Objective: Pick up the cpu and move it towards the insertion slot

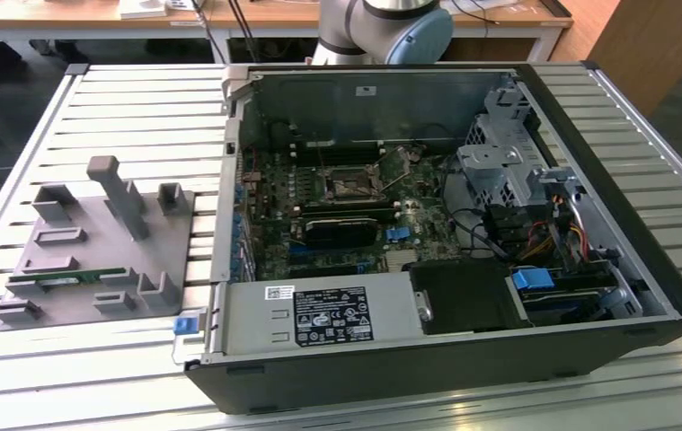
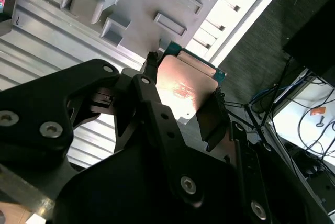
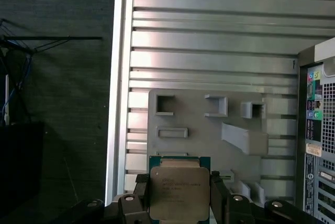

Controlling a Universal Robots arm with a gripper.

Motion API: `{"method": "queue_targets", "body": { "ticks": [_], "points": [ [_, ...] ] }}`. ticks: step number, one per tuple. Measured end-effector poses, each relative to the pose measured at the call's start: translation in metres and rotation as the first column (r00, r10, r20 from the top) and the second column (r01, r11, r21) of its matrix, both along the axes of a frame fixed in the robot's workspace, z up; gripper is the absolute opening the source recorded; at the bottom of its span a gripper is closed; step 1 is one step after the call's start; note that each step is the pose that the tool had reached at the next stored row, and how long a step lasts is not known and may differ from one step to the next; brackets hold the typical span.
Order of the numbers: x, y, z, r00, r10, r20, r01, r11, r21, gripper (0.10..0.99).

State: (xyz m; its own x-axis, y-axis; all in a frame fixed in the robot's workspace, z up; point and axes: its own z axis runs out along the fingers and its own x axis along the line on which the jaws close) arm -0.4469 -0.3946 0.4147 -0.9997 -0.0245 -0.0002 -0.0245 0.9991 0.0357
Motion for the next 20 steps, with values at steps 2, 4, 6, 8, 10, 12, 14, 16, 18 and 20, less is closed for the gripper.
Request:
{"method": "queue_targets", "body": {
  "ticks": [2, 4, 6, 8, 10, 12, 14, 16, 18, 20],
  "points": [
    [0.0, 0.0001, 0.0021, 1.0, 0.0, 0.0, 0.0, 1.0, 0.0, 0.545],
    [0.0, 0.0001, 0.0042, 1.0, 0.0, 0.0, 0.0, 1.0, 0.0, 0.545],
    [0.0, 0.0003, 0.0065, 1.0, 0.0, 0.0, 0.0, 1.0, 0.0, 0.545],
    [0.0, 0.0005, 0.0087, 1.0, 0.0, 0.0001, 0.0, 1.0, 0.0, 0.545],
    [0.0, 0.0006, 0.0111, 1.0, 0.0, 0.0001, 0.0, 1.0, 0.0, 0.545],
    [0.0, 0.0007, 0.0134, 1.0, 0.0, 0.0001, 0.0, 1.0, 0.0, 0.545],
    [0.0, 0.0008, 0.0158, 1.0, 0.0, 0.0, 0.0, 1.0, 0.0, 0.545],
    [0.0, 0.001, 0.0181, 1.0, 0.0, 0.0, 0.0, 1.0, 0.0, 0.545],
    [0.0, 0.0012, 0.0204, 1.0, 0.0, 0.0001, 0.0, 1.0, 0.0, 0.545],
    [0.0, 0.0013, 0.0228, 1.0, 0.0, 0.0001, 0.0, 1.0, 0.0, 0.545]
  ]
}}
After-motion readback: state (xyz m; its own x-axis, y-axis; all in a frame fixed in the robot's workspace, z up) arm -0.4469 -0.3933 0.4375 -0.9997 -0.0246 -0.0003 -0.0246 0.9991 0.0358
